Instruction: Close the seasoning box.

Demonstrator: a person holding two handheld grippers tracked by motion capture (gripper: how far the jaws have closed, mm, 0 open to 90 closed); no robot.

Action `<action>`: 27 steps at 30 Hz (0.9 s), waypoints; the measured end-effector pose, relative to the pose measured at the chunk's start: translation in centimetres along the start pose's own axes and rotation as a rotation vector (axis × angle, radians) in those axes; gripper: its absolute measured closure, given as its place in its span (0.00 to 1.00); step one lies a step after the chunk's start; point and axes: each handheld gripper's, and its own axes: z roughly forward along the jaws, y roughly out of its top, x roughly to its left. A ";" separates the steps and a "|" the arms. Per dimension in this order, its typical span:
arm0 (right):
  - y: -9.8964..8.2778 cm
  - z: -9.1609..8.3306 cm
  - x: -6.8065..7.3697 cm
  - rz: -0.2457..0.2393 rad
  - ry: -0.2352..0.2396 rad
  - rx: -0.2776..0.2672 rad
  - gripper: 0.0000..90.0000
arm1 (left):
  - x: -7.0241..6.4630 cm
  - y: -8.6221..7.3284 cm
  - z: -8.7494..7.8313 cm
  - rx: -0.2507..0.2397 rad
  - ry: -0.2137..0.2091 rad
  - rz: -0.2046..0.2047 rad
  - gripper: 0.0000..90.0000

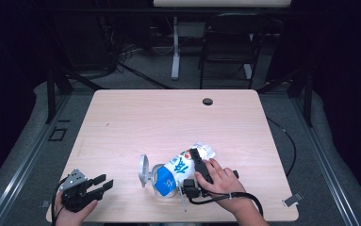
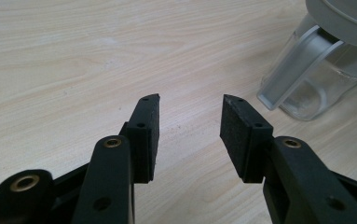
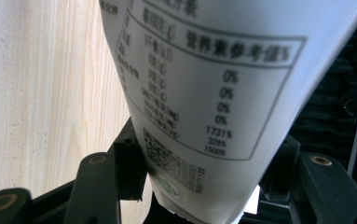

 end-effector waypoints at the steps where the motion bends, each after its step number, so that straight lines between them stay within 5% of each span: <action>1: 0.0 0.0 0.0 0.000 0.001 0.000 0.51 | 0.0 0.0 0.0 -0.006 -0.002 -0.001 0.65; 27: 0.0 0.1 -0.1 -0.016 -0.003 0.010 0.51 | 0.0 0.0 0.0 -0.011 -0.003 0.002 0.65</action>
